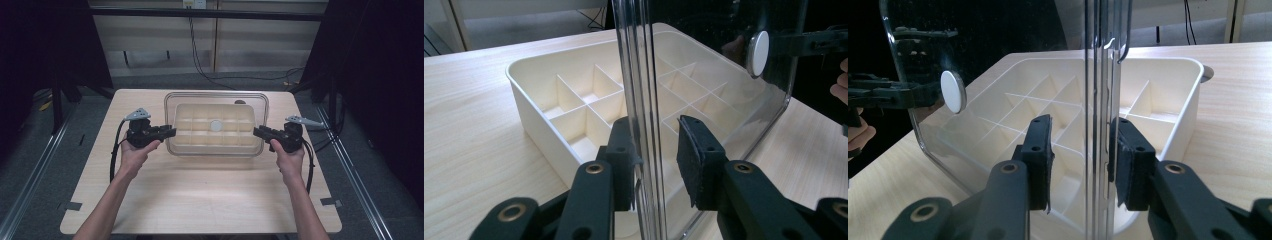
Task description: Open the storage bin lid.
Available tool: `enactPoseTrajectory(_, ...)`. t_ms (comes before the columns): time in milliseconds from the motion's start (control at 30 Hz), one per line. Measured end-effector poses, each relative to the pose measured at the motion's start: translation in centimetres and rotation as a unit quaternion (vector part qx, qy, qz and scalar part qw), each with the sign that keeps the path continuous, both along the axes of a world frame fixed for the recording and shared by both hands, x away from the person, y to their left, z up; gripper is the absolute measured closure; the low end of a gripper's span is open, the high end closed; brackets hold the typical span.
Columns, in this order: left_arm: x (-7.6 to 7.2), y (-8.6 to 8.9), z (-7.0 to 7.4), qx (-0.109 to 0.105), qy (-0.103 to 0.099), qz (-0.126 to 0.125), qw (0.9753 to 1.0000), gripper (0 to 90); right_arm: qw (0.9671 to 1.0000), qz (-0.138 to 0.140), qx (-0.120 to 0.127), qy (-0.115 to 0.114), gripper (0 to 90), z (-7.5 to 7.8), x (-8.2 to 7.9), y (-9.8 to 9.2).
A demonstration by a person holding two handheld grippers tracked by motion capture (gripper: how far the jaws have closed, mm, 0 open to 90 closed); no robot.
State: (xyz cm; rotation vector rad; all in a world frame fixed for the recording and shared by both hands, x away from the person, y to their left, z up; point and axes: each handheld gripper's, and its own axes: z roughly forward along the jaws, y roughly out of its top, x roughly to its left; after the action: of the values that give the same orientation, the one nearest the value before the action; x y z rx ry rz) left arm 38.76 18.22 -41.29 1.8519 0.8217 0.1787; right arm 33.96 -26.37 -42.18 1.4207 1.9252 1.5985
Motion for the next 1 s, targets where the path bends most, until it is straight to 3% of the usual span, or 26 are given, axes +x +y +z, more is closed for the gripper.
enactPoseTrajectory(533, -0.7, 0.3, 0.4, 0.007, -0.002, -0.002, 1.0000, 68.2, 0.9999, 0.010, -0.009, -0.002, 65.6, 0.9, -1.0, 0.3)
enactPoseTrajectory(1000, -2.3, 0.6, 1.0, 0.025, -0.006, -0.019, 0.9995, 67.7, 0.9998, 0.020, 0.002, 0.006, 68.0, 1.5, -3.4, 0.2)
